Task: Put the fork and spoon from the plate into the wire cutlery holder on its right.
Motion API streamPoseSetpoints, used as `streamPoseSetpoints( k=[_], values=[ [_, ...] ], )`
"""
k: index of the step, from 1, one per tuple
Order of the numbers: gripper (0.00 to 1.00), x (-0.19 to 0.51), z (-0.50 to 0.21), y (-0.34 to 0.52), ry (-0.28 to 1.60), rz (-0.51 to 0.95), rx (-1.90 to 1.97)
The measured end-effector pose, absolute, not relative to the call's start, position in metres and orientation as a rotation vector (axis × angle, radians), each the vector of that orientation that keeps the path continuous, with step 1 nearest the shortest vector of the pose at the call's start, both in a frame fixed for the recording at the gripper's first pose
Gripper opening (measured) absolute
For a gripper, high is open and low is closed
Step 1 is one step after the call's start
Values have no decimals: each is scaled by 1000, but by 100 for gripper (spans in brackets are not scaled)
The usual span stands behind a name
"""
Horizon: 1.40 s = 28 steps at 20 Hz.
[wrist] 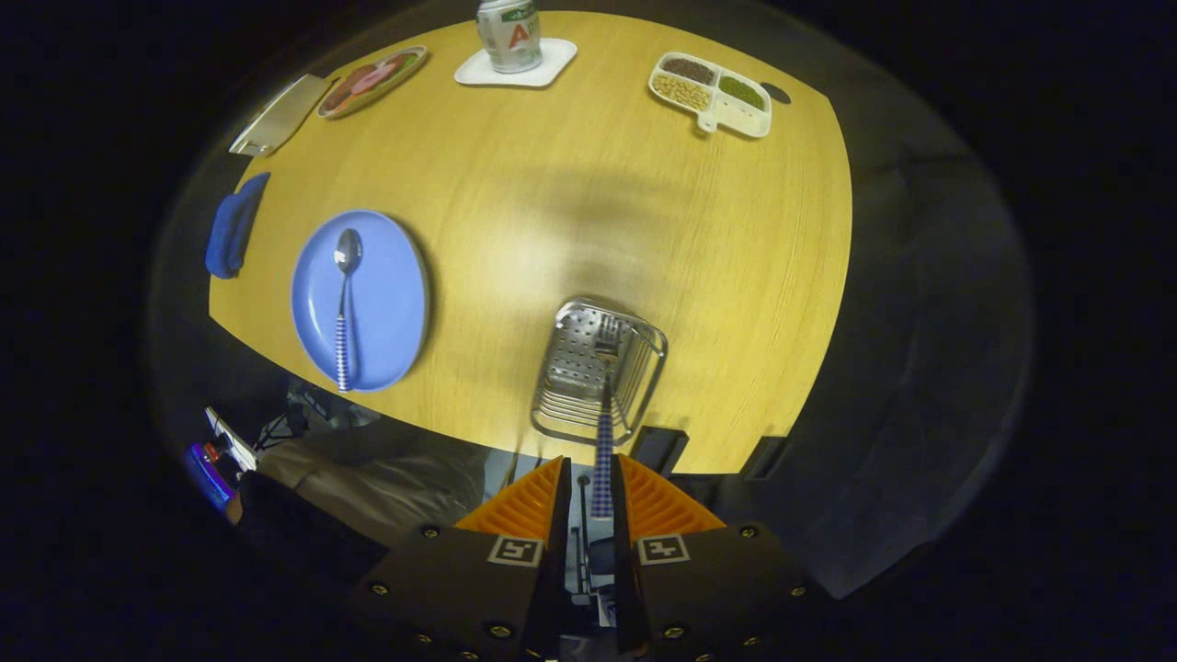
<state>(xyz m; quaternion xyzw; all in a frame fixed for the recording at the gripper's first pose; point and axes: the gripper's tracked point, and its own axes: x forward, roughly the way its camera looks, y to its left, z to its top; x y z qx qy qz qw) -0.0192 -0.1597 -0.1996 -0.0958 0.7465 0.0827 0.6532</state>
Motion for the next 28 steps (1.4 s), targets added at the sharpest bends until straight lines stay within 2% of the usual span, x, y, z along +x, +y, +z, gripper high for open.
streamPoseSetpoints(
  k=[8,17,28],
  values=[
    [23,-39,-201,-51,1593,350,-220],
    [23,-56,-241,36,1585,434,-157],
    [23,-53,-298,72,1629,379,-63]
  ],
)
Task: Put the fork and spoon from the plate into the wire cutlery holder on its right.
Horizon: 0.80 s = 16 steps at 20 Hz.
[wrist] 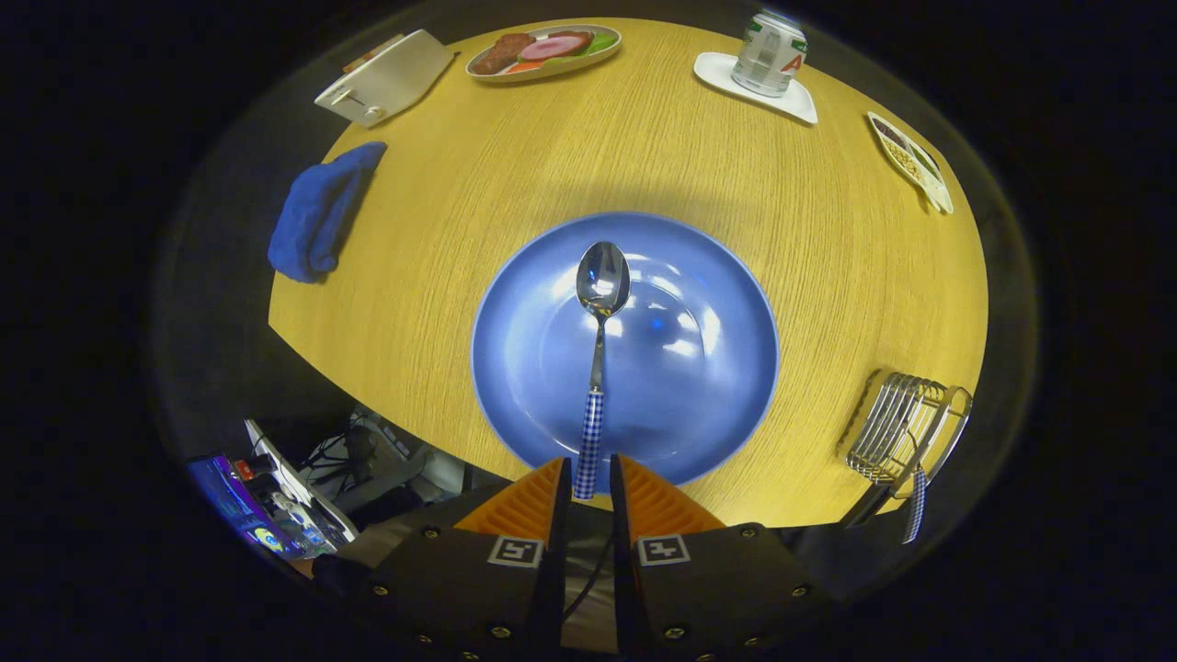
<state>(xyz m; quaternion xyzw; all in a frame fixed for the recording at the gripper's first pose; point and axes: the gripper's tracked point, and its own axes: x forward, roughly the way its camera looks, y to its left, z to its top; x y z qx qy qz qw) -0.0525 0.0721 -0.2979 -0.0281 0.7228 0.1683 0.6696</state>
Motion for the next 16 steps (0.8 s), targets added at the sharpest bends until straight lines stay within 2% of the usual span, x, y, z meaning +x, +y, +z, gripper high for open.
streamPoseSetpoints(
  k=[13,15,16],
  values=[
    [23,-62,-344,74,1686,358,-97],
    [17,-53,-336,74,1653,361,-112],
    [9,-58,-346,72,1661,361,-118]
  ],
)
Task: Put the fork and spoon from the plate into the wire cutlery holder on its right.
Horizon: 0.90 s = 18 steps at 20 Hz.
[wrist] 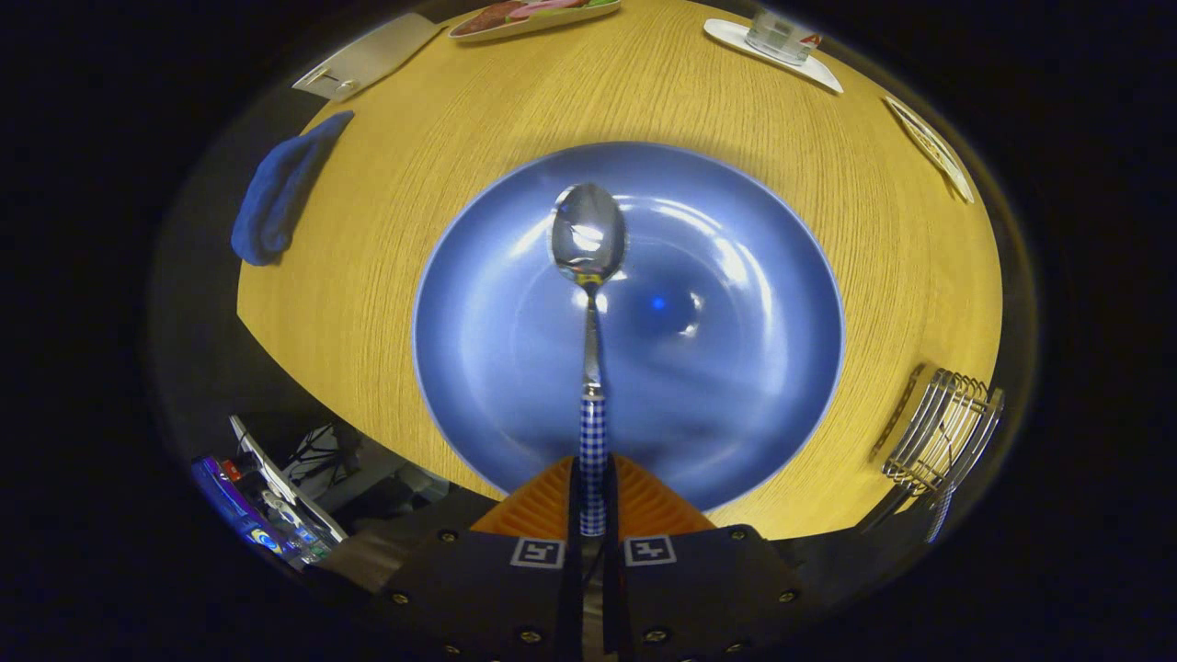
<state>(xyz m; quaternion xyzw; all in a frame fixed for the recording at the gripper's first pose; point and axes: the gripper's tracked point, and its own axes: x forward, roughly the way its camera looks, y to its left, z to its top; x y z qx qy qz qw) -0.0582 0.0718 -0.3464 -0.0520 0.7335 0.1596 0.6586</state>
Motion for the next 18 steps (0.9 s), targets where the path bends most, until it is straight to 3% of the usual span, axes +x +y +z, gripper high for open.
streamPoseSetpoints(
  k=[18],
  values=[
    [9,-75,-263,-1,1766,452,-83]
  ],
)
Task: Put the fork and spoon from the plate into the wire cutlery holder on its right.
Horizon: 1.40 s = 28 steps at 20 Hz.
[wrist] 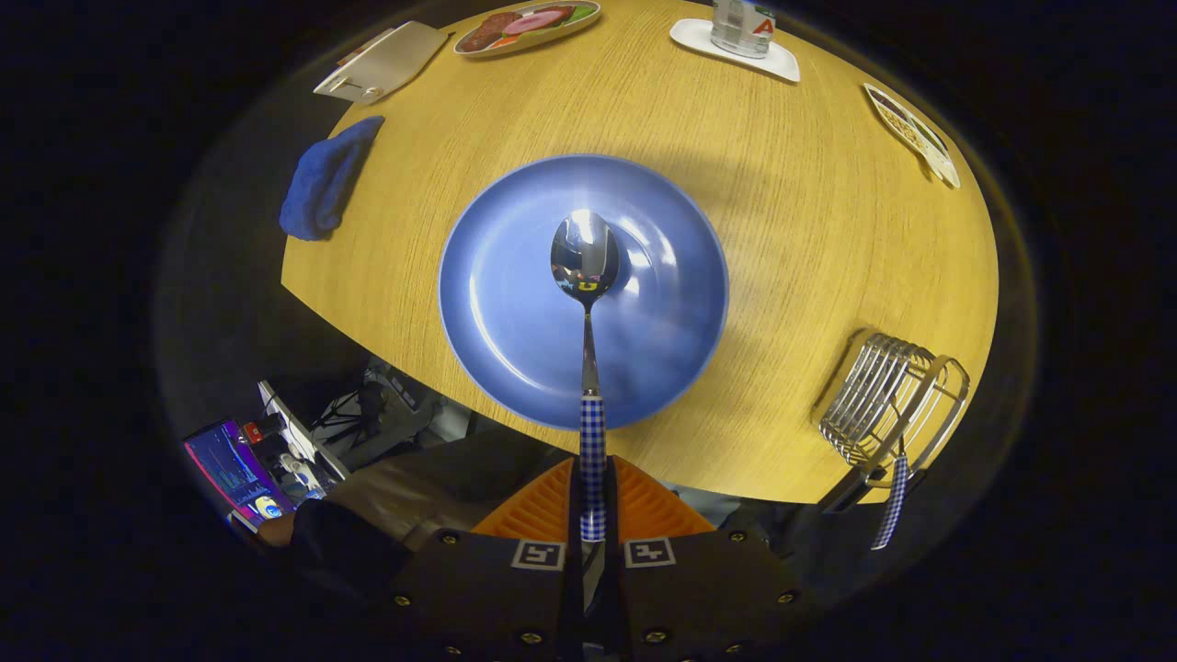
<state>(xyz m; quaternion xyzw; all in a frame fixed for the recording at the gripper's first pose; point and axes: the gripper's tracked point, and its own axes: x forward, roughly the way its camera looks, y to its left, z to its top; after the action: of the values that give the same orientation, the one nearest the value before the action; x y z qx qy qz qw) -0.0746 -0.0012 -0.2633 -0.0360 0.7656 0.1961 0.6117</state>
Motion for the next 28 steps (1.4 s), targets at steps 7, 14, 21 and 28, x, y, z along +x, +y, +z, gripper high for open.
streamPoseSetpoints(
  k=[7,14,21,28],
  values=[
    [9,-85,-236,-53,1789,390,-86],
    [9,-87,-215,-108,1819,343,-66],
    [9,-94,-197,-146,1849,285,-9],
    [9,-94,-194,-170,1865,223,148]
  ],
)
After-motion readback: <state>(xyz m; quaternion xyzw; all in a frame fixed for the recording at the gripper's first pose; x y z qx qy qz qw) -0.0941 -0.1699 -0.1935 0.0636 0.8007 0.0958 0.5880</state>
